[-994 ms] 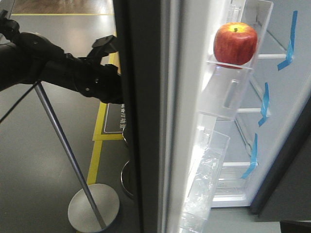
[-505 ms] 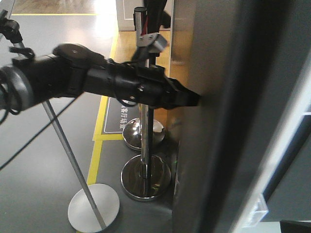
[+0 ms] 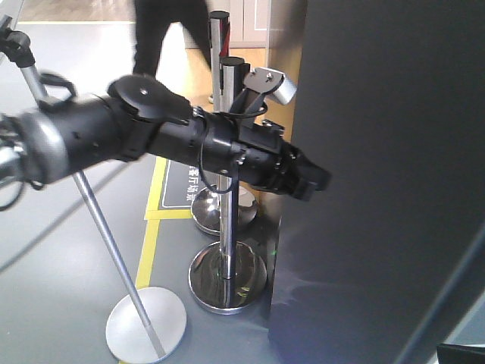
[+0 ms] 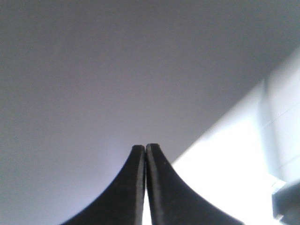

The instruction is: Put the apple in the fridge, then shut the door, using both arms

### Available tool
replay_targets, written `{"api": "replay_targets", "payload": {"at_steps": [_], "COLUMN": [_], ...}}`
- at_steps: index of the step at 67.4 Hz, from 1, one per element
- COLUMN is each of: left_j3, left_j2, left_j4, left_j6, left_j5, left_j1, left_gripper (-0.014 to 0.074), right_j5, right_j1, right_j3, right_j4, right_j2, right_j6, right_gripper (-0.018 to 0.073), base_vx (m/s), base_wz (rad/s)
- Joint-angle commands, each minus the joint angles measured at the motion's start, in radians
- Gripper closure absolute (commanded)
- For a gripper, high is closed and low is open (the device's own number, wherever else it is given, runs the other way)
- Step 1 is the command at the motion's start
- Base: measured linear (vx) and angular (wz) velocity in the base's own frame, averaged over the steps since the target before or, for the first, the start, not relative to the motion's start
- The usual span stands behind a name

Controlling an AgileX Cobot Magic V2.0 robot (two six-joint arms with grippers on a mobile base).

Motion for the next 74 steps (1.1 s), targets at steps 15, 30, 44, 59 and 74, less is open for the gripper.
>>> {"api": "replay_targets", "payload": {"at_steps": [15,30,44,59,74], "left_j3": [0.189,0.436,0.591,0.644,0.644], "left_j2": [-0.323,-0.537,-0.672,-0.733,-0.733], "left_j4": [0.388,0.487,0.697,1.056,1.143], "left_j6": [-0.318,-0.342,-0.535,-0.886,-0.992], "left_j5": [-0.246,-0.387,-0.414,-0.374,-0.364], "left_j1": [-0.001,0.000,0.000,0.000,0.000], "left_gripper": [0.0603,0.0603,0.0603,0.0603,0.0603], "right_j5": [-0.052,-0.052,-0.052,-0.063,-0.059], "right_j1": [-0.001,-0.001,-0.001,-0.001,-0.001], "right_j3": [-0.025,-0.025,-0.025,-0.025,-0.025], "right_j4": [0.024,0.024,0.034,0.047,0.043], "right_j2": [0.008,0.008,0.008,0.008,0.008], "right_j6": [0.003,0.003,0.003,0.003,0.002], "right_gripper": [-0.0031,-0.0031,-0.0031,-0.0031,-0.0031], "base_vx": [0.00,0.00,0.00,0.00,0.00], "base_wz": [0.00,0.00,0.00,0.00,0.00]}}
